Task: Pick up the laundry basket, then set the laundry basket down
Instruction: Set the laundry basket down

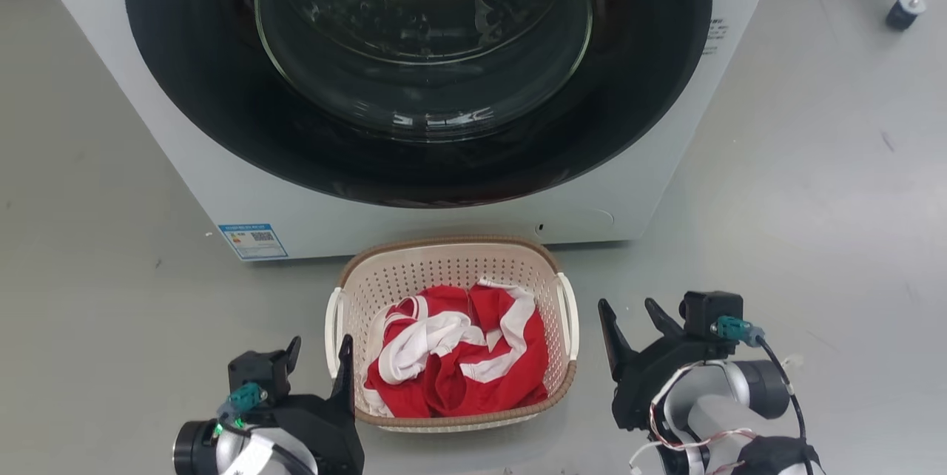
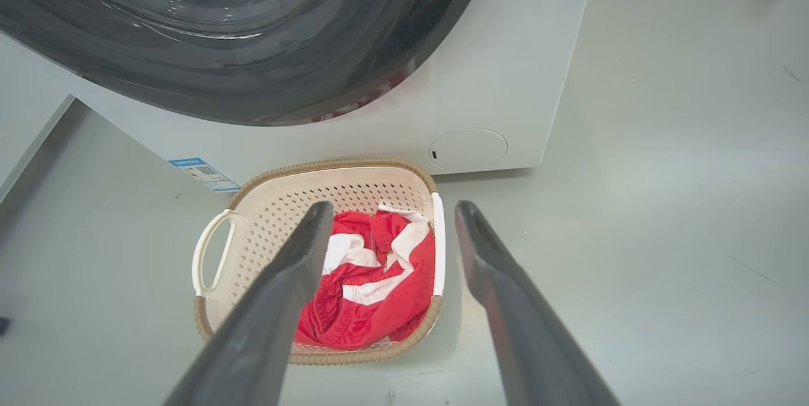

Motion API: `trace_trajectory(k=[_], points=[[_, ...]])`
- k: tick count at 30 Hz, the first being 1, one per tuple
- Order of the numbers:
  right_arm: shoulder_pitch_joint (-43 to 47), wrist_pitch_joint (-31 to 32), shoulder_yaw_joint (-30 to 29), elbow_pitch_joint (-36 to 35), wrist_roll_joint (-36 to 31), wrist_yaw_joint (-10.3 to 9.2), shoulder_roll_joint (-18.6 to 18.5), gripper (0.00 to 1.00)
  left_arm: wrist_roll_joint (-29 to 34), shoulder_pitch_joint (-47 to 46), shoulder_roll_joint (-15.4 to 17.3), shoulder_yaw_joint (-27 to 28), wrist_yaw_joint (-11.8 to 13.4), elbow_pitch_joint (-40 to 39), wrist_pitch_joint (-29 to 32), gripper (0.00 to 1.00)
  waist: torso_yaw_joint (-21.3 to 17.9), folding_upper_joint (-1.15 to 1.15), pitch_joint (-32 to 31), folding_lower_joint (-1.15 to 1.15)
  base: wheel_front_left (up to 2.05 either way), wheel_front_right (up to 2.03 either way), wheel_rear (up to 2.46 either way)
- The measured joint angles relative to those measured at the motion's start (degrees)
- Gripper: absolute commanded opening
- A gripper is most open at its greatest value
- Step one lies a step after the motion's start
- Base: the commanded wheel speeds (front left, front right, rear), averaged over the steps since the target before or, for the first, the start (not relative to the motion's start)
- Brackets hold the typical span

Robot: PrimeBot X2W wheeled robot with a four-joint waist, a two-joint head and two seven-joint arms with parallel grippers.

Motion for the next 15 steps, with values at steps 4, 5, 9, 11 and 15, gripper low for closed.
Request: trace_trajectory(k=[4,5,9,11,15], points=[[4.0,0.0,-1.7,-2.5,-1.4,-0.08,-1.1,1.00,2.3,4.0,0.5,0.7,0.1,-3.1,0.0,1.00,0.0,0.00,-2.6,0.00,0.00,0.00,0.00],[4.9,0.0,-2.1,-3.2,-1.9,-0.09,-1.3,1.00,2.5,5.0,0.7,1.0,0.1,-3.9,0.0,1.00,0.0,0.00,-3.2,0.00,0.00,0.00,0.00],[8.7,0.0,-4.2,-6.4,-3.8,-0.57,-1.7,1.00,3.8,9.1,1.3,2.2,0.5,-7.0,0.0,1.00,-0.1,0.00,-5.6,0.00,0.00,0.00,0.00],[10.6,0.0,-5.4,-8.1,-4.6,-0.59,-2.2,1.00,5.2,10.9,1.3,2.8,0.5,-8.8,0.0,1.00,-0.2,0.00,-6.7,0.01,0.00,0.00,0.00],[14.8,0.0,-7.7,-11.6,-6.8,-1.08,-2.6,1.00,6.8,13.9,1.3,4.2,0.5,-12.2,0.0,1.00,-0.2,0.01,-8.8,0.01,0.00,0.00,0.00]])
